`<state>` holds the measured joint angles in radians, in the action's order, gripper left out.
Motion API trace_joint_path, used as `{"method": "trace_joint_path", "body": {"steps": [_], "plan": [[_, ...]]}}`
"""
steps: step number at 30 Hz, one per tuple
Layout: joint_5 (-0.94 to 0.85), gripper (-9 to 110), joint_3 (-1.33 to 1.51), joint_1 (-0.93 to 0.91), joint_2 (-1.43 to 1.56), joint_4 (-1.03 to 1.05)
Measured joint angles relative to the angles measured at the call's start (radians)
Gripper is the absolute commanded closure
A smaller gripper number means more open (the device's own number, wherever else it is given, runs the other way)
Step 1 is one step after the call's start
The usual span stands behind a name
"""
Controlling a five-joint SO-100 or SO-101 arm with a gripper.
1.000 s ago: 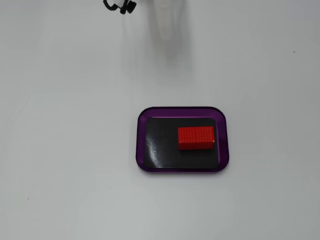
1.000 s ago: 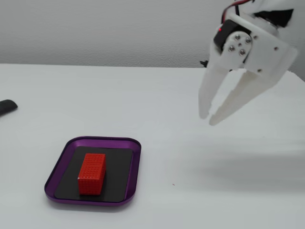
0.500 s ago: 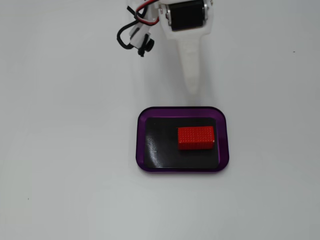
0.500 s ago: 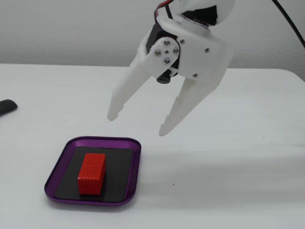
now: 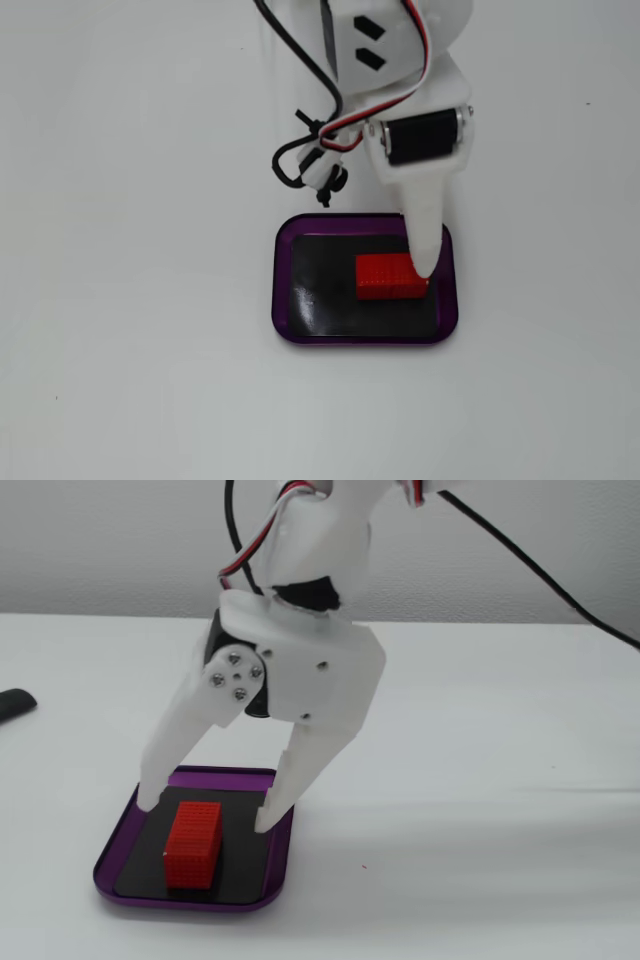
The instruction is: Remove the cube from the box.
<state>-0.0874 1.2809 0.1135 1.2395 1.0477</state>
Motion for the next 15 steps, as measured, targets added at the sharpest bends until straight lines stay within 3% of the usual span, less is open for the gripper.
{"method": "trace_joint_path", "body": {"steps": [11, 15], "plan": [[0.0, 77, -0.15, -0.008, -0.183, 0.0], [0.0, 84, -0.17, -0.008, -0.202, -0.002]]}}
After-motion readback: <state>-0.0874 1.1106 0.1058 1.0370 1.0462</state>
